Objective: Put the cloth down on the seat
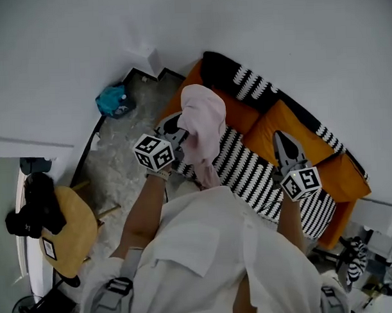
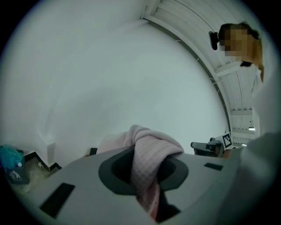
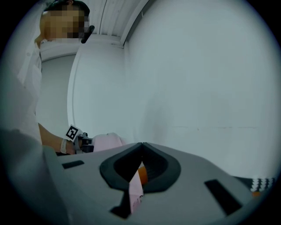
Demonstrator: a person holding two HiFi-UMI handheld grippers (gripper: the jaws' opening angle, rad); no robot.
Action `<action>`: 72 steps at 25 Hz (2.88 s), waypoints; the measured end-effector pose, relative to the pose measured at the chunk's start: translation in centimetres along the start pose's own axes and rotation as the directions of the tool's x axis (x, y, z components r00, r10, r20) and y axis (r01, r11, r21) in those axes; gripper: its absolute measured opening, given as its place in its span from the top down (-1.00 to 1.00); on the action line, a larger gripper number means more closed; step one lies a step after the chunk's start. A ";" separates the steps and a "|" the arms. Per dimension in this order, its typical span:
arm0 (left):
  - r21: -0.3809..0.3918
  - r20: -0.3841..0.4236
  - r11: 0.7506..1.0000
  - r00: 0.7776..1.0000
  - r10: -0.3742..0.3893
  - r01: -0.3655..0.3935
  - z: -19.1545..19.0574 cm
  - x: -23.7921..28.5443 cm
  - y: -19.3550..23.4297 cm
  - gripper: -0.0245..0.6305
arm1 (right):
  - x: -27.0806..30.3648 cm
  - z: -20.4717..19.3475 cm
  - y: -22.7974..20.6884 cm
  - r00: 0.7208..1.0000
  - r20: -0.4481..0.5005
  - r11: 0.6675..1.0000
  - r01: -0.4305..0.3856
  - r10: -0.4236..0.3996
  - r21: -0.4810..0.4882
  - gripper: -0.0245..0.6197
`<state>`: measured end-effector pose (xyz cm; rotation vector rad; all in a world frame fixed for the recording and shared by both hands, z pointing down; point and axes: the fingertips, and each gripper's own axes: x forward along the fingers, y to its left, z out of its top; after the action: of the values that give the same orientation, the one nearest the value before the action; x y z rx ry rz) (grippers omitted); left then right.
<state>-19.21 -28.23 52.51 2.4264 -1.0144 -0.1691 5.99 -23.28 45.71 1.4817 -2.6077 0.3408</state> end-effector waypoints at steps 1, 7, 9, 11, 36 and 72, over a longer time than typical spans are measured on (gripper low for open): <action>-0.004 -0.007 1.000 1.000 0.001 -0.001 -0.3 0.3 0.8 0.66 | 0.1 -0.1 0.1 1.000 -0.004 1.000 0.008 -0.008 0.000 0.89; -0.027 -0.063 0.996 0.994 0.085 -0.086 -2.4 -0.2 7.7 0.66 | 1.3 -0.6 0.8 0.999 -0.026 1.000 0.021 -0.021 -0.002 0.89; -0.026 -0.088 0.992 0.989 0.118 -0.121 -3.0 -0.8 9.9 0.66 | 1.8 -0.5 1.2 0.999 -0.030 1.000 0.020 -0.020 -0.005 0.89; -0.027 -0.109 0.987 0.982 0.153 -0.157 -3.5 -1.6 11.9 0.66 | 2.5 -0.4 1.5 0.999 -0.037 1.000 0.017 -0.018 -0.011 0.89; 0.018 -0.453 0.912 0.810 0.373 -0.410 -13.0 -5.6 18.8 0.36 | 4.1 -0.6 2.6 0.998 -0.061 0.999 -0.026 0.024 -0.035 0.89; 0.121 -0.043 0.993 0.999 -0.001 0.006 3.3 -0.2 0.9 0.60 | 3.3 -1.2 2.7 0.999 -0.040 0.999 -0.032 0.032 -0.010 0.89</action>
<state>-20.93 -29.95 50.11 2.5295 -1.0287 -0.0580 1.93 -24.40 47.18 1.4165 -2.6004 0.3560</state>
